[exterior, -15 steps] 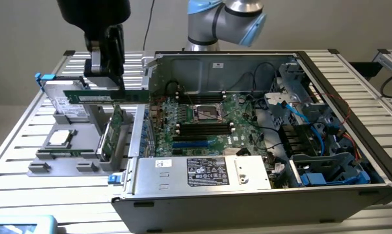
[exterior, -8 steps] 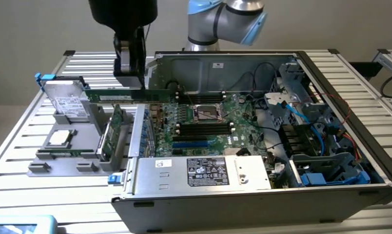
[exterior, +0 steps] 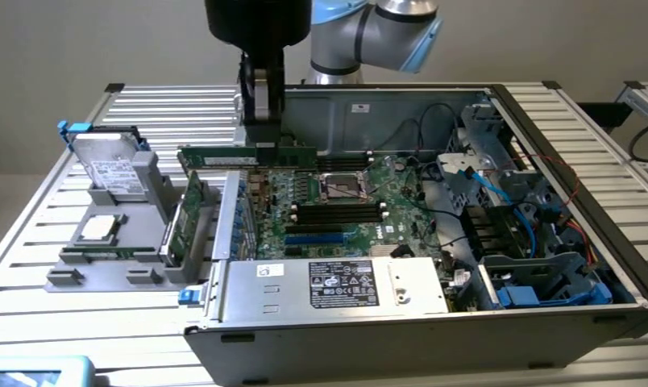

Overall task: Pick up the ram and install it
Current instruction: 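Pick up the ram and move it above insertion slot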

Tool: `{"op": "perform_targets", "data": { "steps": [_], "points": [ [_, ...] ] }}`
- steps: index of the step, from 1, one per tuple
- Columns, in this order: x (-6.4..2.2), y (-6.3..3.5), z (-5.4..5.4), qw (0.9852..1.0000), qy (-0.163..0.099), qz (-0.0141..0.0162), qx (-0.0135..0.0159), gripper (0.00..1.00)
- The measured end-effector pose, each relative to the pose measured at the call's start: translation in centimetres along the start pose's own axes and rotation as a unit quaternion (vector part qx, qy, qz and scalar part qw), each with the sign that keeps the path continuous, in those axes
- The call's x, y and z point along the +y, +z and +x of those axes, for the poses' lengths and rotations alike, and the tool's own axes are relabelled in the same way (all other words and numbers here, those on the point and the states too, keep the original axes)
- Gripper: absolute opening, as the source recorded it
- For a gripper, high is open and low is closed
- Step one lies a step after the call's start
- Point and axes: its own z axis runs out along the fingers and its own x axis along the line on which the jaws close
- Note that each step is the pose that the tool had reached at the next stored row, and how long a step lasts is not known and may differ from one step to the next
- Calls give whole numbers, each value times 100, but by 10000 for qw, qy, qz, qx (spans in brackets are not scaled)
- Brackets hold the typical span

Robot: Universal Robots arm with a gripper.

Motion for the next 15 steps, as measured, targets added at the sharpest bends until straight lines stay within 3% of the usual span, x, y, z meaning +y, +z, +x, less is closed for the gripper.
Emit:
{"op": "perform_targets", "data": {
  "steps": [15],
  "points": [
    [-620, 185, -367, 10000, 1, -1, 12, 13]
  ]
}}
